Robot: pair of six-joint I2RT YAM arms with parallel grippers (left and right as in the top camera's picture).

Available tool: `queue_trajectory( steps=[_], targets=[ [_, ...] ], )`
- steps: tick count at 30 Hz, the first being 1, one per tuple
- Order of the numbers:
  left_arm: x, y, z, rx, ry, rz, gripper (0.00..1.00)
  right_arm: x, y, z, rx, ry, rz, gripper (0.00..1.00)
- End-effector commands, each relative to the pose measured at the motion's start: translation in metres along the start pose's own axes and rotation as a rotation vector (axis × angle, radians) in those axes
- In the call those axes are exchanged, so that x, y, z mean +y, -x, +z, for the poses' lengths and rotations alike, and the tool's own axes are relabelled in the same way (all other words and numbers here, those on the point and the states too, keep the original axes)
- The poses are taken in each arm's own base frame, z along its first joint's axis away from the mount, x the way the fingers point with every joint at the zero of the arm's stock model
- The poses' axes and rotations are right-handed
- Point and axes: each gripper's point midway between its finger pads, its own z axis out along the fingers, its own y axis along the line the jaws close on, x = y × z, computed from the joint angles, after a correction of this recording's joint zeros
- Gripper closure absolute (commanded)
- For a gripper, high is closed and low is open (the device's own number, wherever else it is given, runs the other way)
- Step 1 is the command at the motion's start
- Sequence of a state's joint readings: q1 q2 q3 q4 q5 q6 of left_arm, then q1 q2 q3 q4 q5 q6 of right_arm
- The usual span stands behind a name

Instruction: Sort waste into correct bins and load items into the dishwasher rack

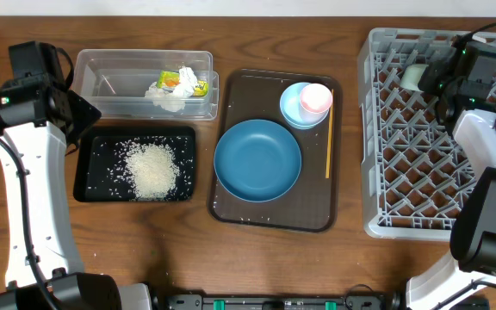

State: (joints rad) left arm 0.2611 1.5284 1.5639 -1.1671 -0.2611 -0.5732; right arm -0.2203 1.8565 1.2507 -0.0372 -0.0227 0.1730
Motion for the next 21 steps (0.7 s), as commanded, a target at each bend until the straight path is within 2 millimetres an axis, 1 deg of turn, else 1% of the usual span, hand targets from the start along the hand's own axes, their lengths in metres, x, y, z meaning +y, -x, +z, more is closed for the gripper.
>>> queue_trajectory(
  steps=[1, 6, 13, 17, 21],
  targets=[
    [0.002, 0.001, 0.000, -0.002, 0.007, -0.011, 0.06, -0.005, -0.003, -0.001, 0.017, -0.024, -0.020, 0.99],
    [0.002, 0.001, 0.000, -0.002, 0.007, -0.012, 0.06, -0.004, -0.001, -0.019, 0.043, -0.028, -0.020, 0.99],
    [0.002, 0.001, 0.000, -0.002, 0.007, -0.011, 0.06, -0.001, 0.008, -0.058, 0.057, -0.029, -0.007, 0.99],
    [0.002, 0.001, 0.000, -0.002, 0.007, -0.012, 0.06, 0.004, 0.028, -0.076, -0.007, -0.012, -0.013, 0.99],
    [0.002, 0.001, 0.000, -0.002, 0.007, -0.012, 0.06, 0.008, 0.053, -0.078, -0.110, 0.005, -0.015, 0.99]
  ],
)
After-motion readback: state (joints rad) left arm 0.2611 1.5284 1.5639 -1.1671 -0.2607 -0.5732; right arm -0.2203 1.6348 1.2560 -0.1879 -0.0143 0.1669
